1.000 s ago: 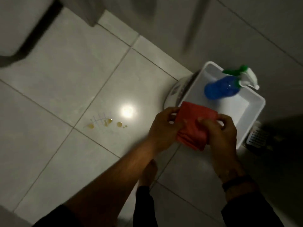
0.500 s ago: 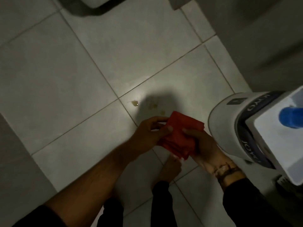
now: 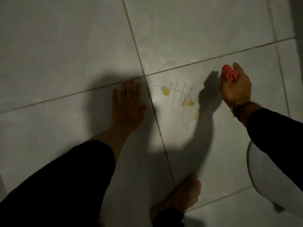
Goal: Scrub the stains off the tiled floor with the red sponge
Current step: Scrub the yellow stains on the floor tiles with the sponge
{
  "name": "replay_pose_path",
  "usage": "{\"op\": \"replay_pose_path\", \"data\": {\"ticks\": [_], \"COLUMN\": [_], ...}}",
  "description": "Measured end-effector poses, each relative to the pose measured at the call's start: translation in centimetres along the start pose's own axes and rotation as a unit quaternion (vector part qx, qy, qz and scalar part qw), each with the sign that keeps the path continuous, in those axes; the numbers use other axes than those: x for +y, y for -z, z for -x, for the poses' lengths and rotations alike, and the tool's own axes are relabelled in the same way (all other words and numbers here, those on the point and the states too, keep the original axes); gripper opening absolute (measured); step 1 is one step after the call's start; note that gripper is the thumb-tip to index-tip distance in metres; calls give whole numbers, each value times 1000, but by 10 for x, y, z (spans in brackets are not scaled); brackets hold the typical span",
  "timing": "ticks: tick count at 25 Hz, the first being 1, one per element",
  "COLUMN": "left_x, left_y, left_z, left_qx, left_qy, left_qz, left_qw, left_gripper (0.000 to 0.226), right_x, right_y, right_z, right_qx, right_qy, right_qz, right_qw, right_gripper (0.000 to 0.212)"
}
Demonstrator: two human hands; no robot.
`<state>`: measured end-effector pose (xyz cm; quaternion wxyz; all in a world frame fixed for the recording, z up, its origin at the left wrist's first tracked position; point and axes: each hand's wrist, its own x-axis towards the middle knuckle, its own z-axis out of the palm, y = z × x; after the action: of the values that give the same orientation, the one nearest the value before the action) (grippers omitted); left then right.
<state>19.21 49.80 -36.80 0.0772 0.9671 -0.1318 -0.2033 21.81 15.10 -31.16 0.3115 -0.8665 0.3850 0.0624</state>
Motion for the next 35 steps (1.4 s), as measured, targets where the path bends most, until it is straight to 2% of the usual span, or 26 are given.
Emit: {"op": "replay_pose_path", "data": {"ticks": [3,5,8,11,13,15,16,18,20,22,24,26,28,30,31,33,35], "left_x": [-22,-32,-36,-35,-37,-39,-39,-37,-37,-37,-40,-38,-37,-38,-37,-37,-40], "left_y": [-41,-60,-70,-74,-77,-75,-73,-70,-69,-71,-76,-76,-75,-74,-73,-74,-79], "left_z": [-15,-16,-20,-20,-21,-20,-19,-18,-18,-19,-20,-20,-19,-19,-18,-18,-21], "left_qx": [43,89,128,150,160,167,164,154,151,152,162,170,173,167,161,160,160], "left_qy": [-30,-40,-58,-59,-63,-65,-62,-62,-62,-64,-64,-71,-65,-63,-65,-71,-72], "left_qz": [-21,-21,-24,-36,-28,-8,-2,7,5,-4,-12,-8,4,2,-1,-10,-22], "left_qw": [998,995,990,986,985,984,984,986,987,986,985,983,983,984,985,985,984], "left_gripper": [76,74,77,78,77,74,74,73,74,75,75,74,72,72,73,73,71], "right_x": [15,21,1,-42,-48,-10,20,69,77,40,-24,-44,-7,59,87,119,101], "right_y": [-58,-96,-133,-171,-197,-205,-196,-162,-140,-145,-174,-205,-214,-185,-164,-134,-125], "right_z": [-8,8,9,6,36,97,130,165,137,80,33,45,108,178,200,191,132], "right_qx": [-53,-71,-17,26,25,-56,-102,-139,-128,-80,-16,4,-67,-135,-147,-131,-55], "right_qy": [90,153,169,194,304,408,417,378,333,289,283,353,432,435,419,362,244], "right_qz": [154,205,183,186,222,265,301,351,320,254,224,246,282,328,344,337,277], "right_qw": [983,964,968,963,926,872,852,845,878,920,932,903,854,828,828,859,928], "right_gripper": [72,80,87,84,79,81,84,88,84,81,80,78,77,78,80,83,80]}}
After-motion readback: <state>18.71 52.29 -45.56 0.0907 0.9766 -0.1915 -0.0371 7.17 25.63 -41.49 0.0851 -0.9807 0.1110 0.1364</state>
